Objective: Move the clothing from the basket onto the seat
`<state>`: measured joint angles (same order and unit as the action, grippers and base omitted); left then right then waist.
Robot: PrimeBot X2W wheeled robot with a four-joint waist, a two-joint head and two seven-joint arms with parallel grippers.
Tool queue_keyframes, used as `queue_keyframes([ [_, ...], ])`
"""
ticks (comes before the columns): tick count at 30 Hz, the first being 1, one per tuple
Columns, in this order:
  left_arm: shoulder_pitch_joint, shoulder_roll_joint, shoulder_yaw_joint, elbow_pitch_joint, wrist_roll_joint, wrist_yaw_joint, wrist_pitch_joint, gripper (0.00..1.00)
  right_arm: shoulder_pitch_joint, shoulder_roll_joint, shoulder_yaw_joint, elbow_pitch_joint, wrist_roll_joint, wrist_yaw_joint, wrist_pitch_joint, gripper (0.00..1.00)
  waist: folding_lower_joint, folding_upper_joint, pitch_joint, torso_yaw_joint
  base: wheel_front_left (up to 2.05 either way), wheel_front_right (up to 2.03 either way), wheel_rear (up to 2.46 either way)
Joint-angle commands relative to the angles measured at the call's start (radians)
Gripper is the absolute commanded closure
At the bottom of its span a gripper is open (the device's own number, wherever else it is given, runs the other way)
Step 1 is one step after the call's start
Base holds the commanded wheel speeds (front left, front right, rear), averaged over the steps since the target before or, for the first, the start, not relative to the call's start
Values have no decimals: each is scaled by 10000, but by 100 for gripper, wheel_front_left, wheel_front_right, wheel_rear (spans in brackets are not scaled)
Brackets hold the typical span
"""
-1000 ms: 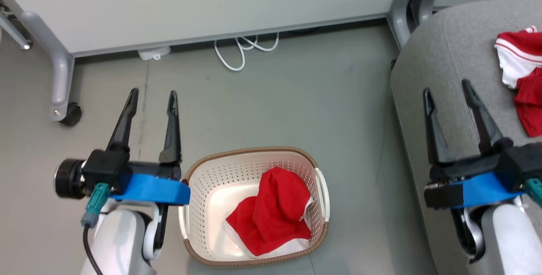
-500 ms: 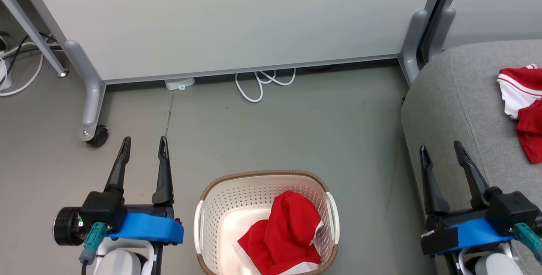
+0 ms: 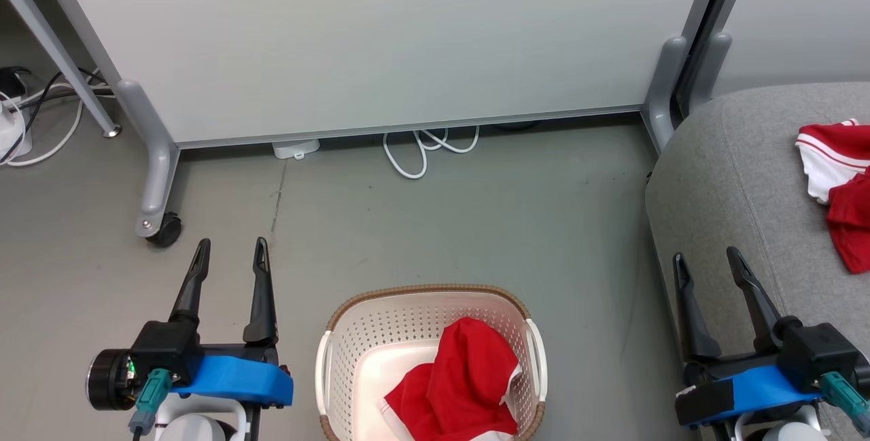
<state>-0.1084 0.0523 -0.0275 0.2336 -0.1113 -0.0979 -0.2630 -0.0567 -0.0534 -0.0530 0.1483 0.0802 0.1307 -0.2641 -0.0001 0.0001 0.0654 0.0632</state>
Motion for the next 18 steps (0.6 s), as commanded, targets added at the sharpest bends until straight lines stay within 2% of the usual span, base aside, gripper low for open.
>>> queue_keyframes([
  [1,39,-16,36,14,42,-33,-27,0,108,33,2,15,-61,1,-6,0,1,-1,-2,0,0,0,0],
  [11,-135,-21,-50,23,80,-115,-27,0,41,39,44,7,-42,1,-6,0,1,-1,133,-54,0,0,0],
  [18,-998,-4,-621,486,175,-276,-27,0,-392,38,116,-130,-47,1,-6,0,1,-1,712,-238,0,0,0],
])
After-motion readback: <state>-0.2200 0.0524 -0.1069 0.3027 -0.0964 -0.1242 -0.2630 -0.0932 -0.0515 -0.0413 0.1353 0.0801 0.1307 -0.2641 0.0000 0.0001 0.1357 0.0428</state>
